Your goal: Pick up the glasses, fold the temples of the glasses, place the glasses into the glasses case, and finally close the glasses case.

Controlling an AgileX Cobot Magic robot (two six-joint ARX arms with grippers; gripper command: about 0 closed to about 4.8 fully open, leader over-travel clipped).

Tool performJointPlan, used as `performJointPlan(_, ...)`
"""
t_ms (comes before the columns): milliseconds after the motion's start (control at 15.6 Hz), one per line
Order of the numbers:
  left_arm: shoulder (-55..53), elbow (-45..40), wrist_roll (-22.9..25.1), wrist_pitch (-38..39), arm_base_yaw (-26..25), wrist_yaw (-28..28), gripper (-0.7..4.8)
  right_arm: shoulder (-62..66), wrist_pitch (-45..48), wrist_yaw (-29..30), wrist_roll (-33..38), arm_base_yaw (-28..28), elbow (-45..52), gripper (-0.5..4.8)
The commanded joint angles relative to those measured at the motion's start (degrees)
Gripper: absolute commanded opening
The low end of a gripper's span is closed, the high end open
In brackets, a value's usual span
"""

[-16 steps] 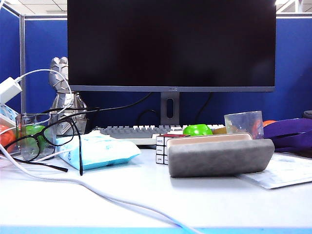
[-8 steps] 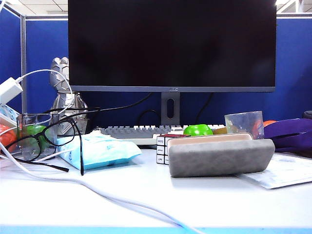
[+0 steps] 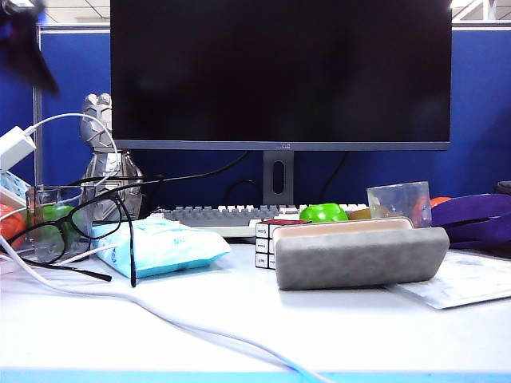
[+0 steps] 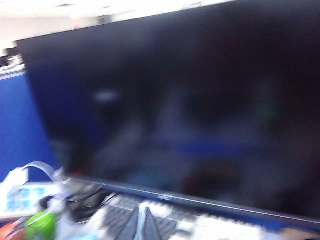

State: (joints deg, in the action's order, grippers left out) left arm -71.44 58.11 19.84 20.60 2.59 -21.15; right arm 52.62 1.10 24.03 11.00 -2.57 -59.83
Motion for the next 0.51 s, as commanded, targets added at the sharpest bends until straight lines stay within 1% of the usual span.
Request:
performJointPlan(64, -5.44, 0.31, 9.44, 3.87, 2.60, 4.22, 2.20, 1.64, -0.66, 0.13, 0.13, -4.04, -0.20, -0.05)
performJointPlan(128, -7.34, 0.31, 13.09, 4.26, 3.76, 5.44, 2.20, 2.16, -0.96, 0.11, 0.13, -4.79, -0.20, -0.05)
performJointPlan(193, -8.79, 0.31, 14.67, 4.68, 4.50, 5.88, 2.20, 2.38, -1.27, 0.13, 0.13, -5.31, -0.20, -0.05)
performJointPlan(385, -12.52, 0.31, 15.76, 5.35, 4.96, 6.45, 2.14, 2.29, -1.27, 0.46, 0.15, -5.40, -0.22, -0.05)
performJointPlan(514, -14.69, 0.31, 17.44, 5.27, 4.96, 8.68, 2.10, 2.29, -1.29, 0.57, 0.13, -5.40, -0.20, -0.05)
